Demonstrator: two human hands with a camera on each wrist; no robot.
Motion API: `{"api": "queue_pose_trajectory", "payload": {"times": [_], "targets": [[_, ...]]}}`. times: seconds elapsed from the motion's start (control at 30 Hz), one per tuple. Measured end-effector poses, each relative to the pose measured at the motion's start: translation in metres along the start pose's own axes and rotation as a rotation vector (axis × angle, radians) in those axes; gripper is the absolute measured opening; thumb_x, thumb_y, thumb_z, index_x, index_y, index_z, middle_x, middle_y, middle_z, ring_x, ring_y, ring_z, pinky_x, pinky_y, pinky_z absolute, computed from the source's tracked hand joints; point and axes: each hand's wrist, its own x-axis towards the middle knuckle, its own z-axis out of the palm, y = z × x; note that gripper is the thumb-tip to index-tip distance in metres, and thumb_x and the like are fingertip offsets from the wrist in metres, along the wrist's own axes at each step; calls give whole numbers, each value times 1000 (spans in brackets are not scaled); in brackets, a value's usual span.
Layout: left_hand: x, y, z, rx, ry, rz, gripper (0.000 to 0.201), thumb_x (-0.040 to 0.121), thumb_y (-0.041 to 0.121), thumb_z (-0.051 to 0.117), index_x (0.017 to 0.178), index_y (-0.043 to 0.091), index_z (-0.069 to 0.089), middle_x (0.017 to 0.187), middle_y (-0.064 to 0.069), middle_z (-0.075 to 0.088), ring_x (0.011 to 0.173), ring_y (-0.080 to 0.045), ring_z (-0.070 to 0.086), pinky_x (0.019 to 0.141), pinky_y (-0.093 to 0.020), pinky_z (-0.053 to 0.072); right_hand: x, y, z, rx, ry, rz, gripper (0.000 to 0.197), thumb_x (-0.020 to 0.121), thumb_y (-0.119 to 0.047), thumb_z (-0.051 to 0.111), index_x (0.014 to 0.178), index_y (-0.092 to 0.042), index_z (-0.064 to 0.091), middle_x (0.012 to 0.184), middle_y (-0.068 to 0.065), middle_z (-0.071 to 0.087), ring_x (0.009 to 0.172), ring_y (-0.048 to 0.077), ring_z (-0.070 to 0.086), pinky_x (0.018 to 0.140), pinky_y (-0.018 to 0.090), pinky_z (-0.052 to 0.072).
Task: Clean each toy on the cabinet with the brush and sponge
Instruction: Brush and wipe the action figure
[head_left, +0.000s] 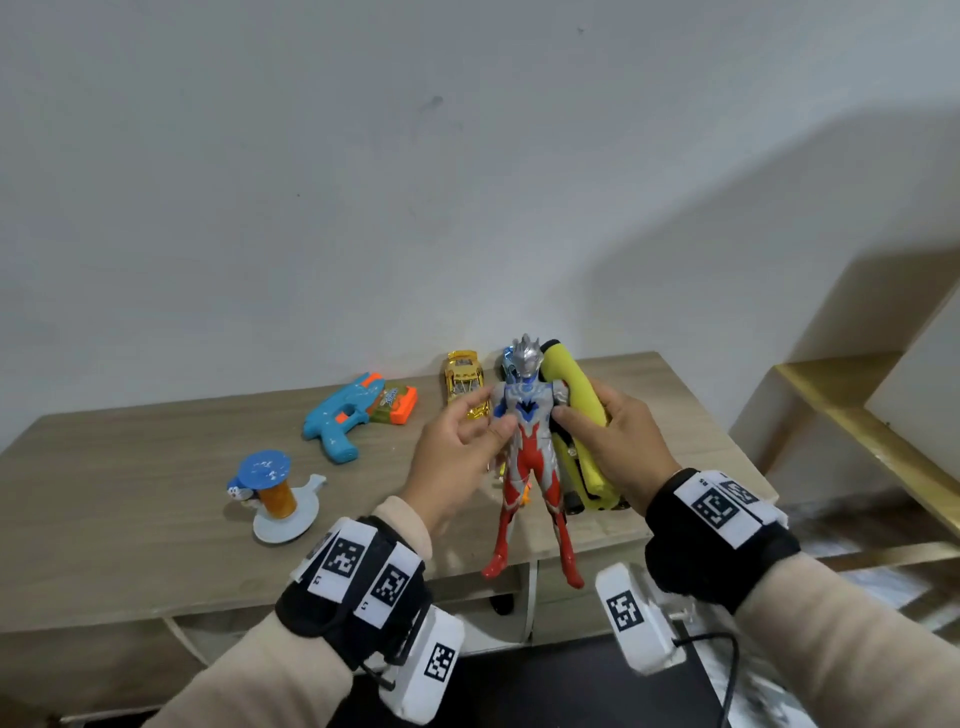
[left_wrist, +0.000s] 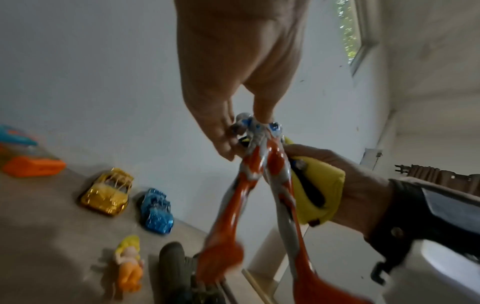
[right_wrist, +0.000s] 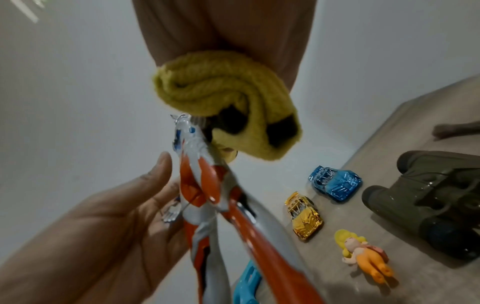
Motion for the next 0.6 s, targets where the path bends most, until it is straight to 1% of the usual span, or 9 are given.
{"api": "queue_pose_trajectory", "payload": {"times": [0.03, 0.1, 0.17, 0.23, 0.3, 0.37, 0.43, 0.5, 0.6], "targets": [[-2, -3, 5, -28, -56, -23, 55, 86, 22, 66, 134, 30, 42, 107, 1, 71, 90, -10, 70, 73, -23, 56, 1, 0, -3, 38, 3, 19, 21, 86, -17, 62, 107, -20, 64, 84, 1, 71, 69, 13, 66, 64, 31, 56], [-3, -11, 14, -29, -90, -31, 62, 84, 17, 69, 131, 40, 36, 105, -5, 71, 90, -14, 71, 76, -28, 57, 3, 1, -7, 104, -2, 42, 20, 87, -17, 61, 107, -21, 64, 84, -1, 71, 69, 11, 67, 64, 28, 55], [-1, -14, 23, -62, -68, -21, 63, 82, 13, 71, 124, 45, 37, 97, -2, 72, 82, -11, 71, 72, -26, 56, 7, 5, -12, 80, 2, 29, 20, 88, -20, 60, 108, -23, 63, 86, -2, 71, 72, 10, 66, 66, 26, 54], [4, -16, 31, -96, -34, -33, 63, 81, 12, 72, 125, 44, 39, 98, -2, 72, 83, -13, 71, 71, -29, 57, 11, 12, -18, -37, 32, 2, 23, 89, -28, 58, 112, -28, 61, 82, -10, 67, 71, 4, 63, 65, 23, 50], [9, -17, 38, -128, 9, -62, 67, 79, 20, 75, 133, 38, 41, 114, -4, 69, 97, -17, 70, 85, -40, 57, 13, 21, -25, -160, 30, -13, 31, 90, -36, 54, 121, -38, 55, 86, -15, 66, 79, 5, 62, 73, 28, 49], [15, -18, 42, -160, 68, -72, 85, 66, 40, 82, 139, 36, 37, 128, -3, 62, 112, -19, 63, 95, -47, 52, 12, 30, -33, -234, -17, -26, 40, 90, -36, 52, 129, -43, 46, 105, -11, 67, 94, 10, 61, 84, 29, 47], [24, -24, 45, -190, 124, -90, 99, 53, 52, 84, 140, 37, 37, 134, -2, 58, 120, -20, 58, 98, -48, 49, 10, 38, -45, -272, -82, -19, 43, 91, -27, 54, 131, -41, 45, 117, -11, 61, 101, 8, 58, 88, 23, 42], [33, -30, 49, -203, 158, -109, 102, 52, 51, 86, 140, 37, 37, 136, -1, 56, 122, -20, 56, 99, -50, 48, 6, 48, -60, -302, -140, 10, 44, 90, -21, 56, 124, -47, 46, 116, -14, 59, 101, 6, 56, 86, 18, 38], [42, -36, 57, -180, 158, -127, 108, 45, 59, 84, 140, 40, 36, 137, -1, 55, 122, -22, 56, 98, -51, 48, 10, 71, -91, -363, -58, 76, 43, 88, -22, 59, 122, -46, 51, 120, -11, 62, 109, 9, 56, 85, 14, 34]]}}
